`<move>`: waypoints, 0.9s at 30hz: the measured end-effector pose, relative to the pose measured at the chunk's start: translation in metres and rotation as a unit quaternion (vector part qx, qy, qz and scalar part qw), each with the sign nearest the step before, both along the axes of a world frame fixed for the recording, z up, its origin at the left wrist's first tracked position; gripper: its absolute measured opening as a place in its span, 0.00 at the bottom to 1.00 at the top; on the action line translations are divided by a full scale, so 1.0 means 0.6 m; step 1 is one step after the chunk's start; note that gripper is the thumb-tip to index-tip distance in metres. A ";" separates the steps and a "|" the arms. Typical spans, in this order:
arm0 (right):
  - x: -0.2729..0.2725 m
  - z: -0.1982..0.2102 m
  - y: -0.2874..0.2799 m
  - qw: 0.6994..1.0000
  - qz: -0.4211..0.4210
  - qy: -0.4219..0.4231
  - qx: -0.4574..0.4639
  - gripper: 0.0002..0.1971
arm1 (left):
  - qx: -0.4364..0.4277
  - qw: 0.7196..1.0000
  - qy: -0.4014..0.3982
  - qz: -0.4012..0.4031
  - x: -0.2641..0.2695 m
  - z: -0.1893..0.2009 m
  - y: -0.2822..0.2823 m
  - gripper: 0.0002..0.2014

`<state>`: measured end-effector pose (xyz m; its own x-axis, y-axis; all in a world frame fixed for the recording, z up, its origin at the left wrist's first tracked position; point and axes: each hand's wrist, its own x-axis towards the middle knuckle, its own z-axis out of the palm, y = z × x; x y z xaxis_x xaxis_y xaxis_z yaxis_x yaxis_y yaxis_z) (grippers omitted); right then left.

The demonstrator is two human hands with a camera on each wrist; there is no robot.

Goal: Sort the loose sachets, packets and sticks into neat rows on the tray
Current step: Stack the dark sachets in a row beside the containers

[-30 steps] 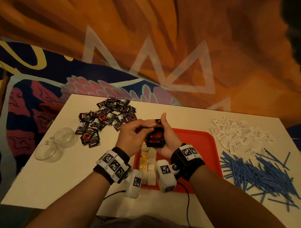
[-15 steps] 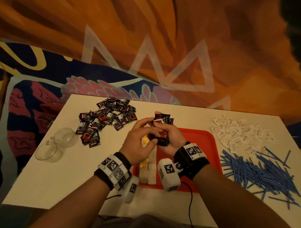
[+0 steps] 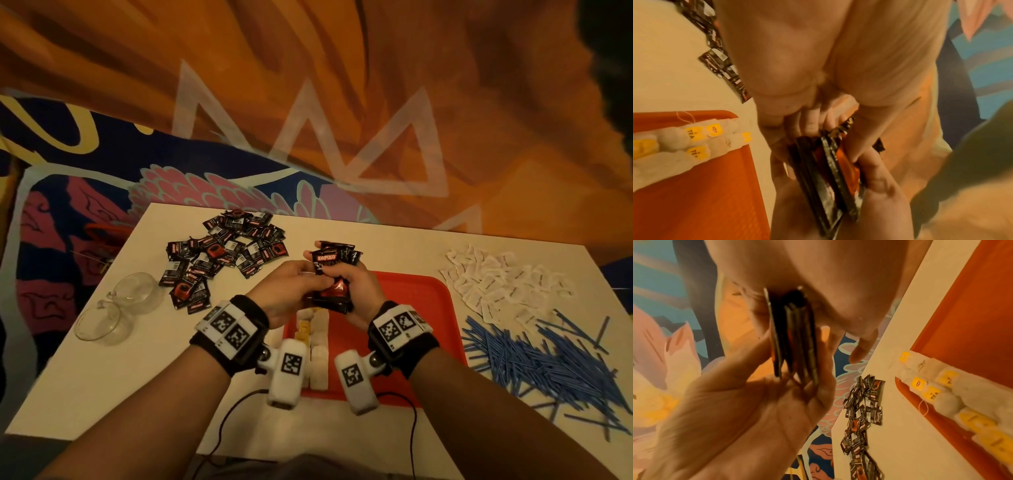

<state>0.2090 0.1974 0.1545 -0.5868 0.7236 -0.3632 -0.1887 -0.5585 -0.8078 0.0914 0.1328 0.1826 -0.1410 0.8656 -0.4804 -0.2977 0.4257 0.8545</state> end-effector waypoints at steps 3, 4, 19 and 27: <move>0.006 0.000 -0.003 0.997 0.048 -0.045 0.047 0.23 | -0.032 0.999 -0.004 -0.034 -0.013 -0.001 -0.004 0.12; 0.009 0.001 -0.001 0.993 0.056 -0.069 0.076 0.23 | -0.040 0.999 -0.006 -0.036 -0.015 -0.001 -0.007 0.13; 0.011 0.048 0.012 0.688 0.205 -0.327 0.615 0.40 | 0.069 0.967 -0.244 0.006 -0.022 -0.012 -0.025 0.24; 0.016 0.052 0.007 0.744 0.194 -0.240 0.593 0.40 | 0.079 0.951 -0.297 0.013 -0.013 -0.014 -0.022 0.36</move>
<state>0.2184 0.2014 0.1859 -0.8441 0.5116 0.1605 0.2697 0.6638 -0.6976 0.0834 0.1195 0.1739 0.0922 0.9339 -0.3454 -0.7571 0.2910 0.5849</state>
